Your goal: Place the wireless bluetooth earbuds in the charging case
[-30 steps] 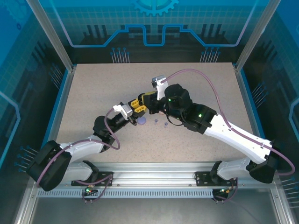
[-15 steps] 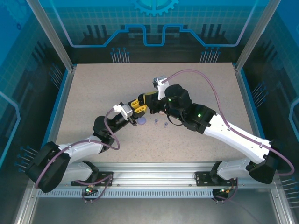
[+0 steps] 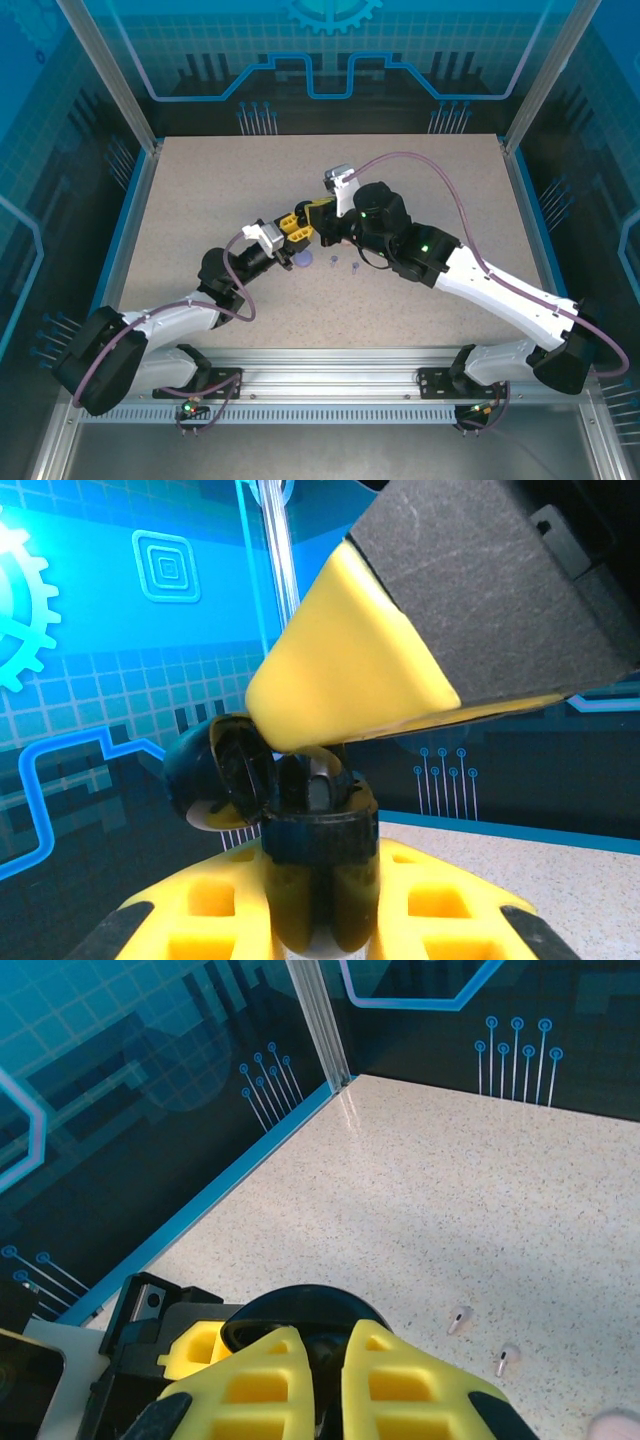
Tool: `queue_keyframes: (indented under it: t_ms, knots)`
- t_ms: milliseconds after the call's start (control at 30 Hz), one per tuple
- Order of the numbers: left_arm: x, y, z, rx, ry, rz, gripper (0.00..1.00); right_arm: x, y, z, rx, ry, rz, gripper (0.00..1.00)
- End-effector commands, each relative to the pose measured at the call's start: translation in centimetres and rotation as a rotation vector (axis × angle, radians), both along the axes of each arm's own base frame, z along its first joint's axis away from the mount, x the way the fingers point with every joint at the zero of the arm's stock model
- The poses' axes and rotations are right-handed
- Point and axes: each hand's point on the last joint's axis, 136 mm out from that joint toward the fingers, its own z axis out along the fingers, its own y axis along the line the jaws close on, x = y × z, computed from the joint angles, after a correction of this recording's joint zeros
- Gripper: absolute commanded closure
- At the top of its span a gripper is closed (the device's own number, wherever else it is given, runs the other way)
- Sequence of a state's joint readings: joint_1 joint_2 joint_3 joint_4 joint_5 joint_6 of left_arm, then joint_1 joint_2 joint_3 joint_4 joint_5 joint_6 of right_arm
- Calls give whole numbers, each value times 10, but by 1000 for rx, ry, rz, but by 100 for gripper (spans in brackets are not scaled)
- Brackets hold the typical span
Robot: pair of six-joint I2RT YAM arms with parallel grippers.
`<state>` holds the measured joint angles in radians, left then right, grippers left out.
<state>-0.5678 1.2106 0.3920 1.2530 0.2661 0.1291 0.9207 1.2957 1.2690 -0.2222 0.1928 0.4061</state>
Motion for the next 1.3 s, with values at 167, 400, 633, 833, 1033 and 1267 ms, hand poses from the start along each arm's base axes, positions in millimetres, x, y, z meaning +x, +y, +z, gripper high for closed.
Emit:
queue_keyframes:
  t_ms: [167, 400, 633, 833, 1033, 1267]
  knots:
    - [-15, -1, 37, -46, -107, -35, 100, -23, 17, -26, -30, 40, 158, 91]
    - [-15, -2, 35, -42, -96, -40, 100, -7, -3, -10, 11, 43, 30, 60]
    - [-11, -4, 28, -35, -78, -38, 100, -10, -31, 29, 88, -21, -67, 46]
    - [-9, -5, 23, -33, -66, -40, 100, -5, -49, 49, 103, 2, -116, 40]
    - [-10, -9, 14, -18, -47, -58, 100, 19, -43, 41, 21, 137, -111, 41]
    - [-9, -12, 5, 5, -17, -68, 100, 45, -15, 20, -91, 313, -47, 43]
